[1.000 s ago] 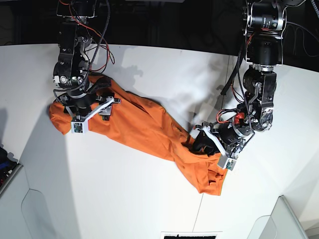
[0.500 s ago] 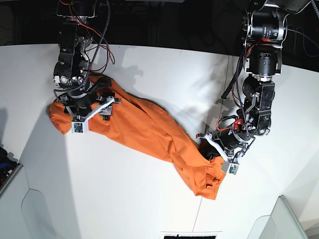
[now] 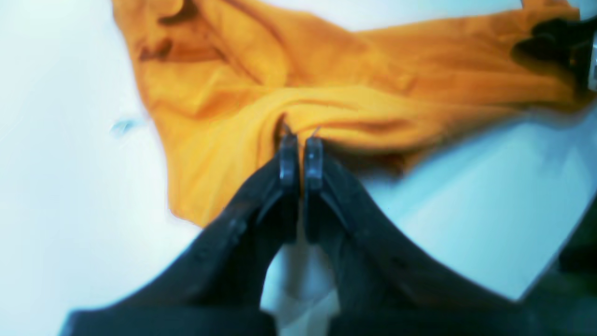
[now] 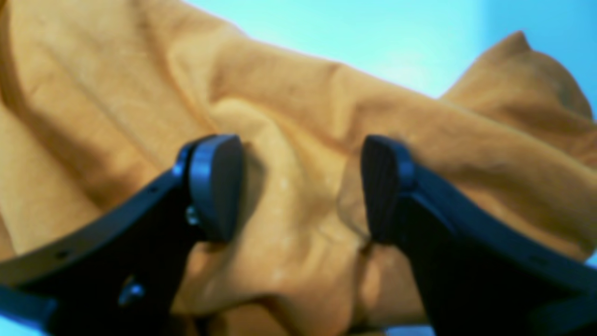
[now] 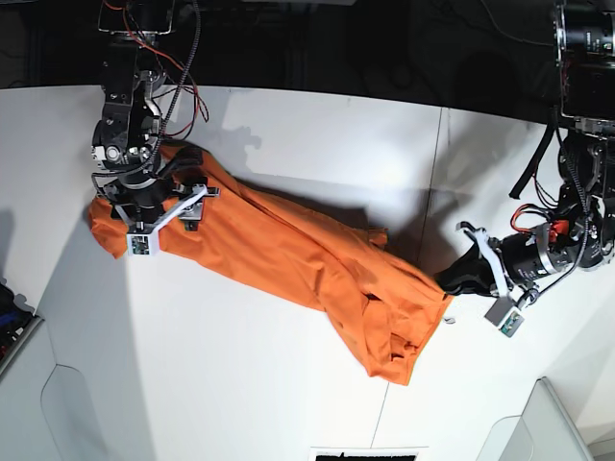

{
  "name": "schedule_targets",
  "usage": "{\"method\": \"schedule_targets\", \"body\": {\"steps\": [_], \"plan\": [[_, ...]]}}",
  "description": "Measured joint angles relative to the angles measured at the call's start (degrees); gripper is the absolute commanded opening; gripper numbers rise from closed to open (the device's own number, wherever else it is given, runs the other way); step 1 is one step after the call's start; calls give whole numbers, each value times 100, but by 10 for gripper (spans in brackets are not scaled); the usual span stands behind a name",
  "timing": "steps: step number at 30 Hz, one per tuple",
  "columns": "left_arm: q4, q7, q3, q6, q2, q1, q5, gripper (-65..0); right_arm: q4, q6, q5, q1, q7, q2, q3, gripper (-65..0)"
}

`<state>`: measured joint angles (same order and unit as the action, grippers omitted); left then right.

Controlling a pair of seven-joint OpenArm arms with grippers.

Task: Layout the t-shirt on the table in an organized manner, then fold the t-shirt properly
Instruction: 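Drag the shirt apart with both grippers to flatten it, then grasp the shirt edge with the right gripper and the hem with the left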

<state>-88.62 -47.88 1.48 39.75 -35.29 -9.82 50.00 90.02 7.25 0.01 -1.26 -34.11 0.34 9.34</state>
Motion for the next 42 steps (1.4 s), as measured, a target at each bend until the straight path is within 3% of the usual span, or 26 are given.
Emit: {"method": "schedule_targets", "body": {"steps": [5, 12, 16, 18, 24, 34, 38, 42], "plan": [[-52, -511, -9, -4, -605, 332, 758, -650, 0, 0, 20, 2, 2, 227, 0, -249], [-52, -887, -2, -2, -774, 1054, 1108, -650, 0, 0, 33, 0, 2, 332, -9, -249], [-52, -933, 4, -4, -855, 1408, 1123, -448, 0, 2, 232, -4, 2, 527, -11, -249], [-52, -953, 4, -4, -909, 1491, 1104, -393, 50, 2, 341, 0, -4, 673, -9, -249], [-52, -863, -2, -4, -1137, 1475, 1104, -392, 892, 4, 402, -22, -50, 1051, 96, -249], [-52, -481, -575, -4, -1266, 1456, 1119, -391, 1080, -68, 846, -20, -157, 1779, 1226, -249], [-52, -448, -769, -4, -1263, 1458, 1119, -286, 920, -68, 1182, -26, -129, 1974, 1530, -249], [-52, -396, -831, -4, -1263, 1458, 1113, -271, 459, -87, 1331, -33, 133, 2022, 1580, -249]]}}
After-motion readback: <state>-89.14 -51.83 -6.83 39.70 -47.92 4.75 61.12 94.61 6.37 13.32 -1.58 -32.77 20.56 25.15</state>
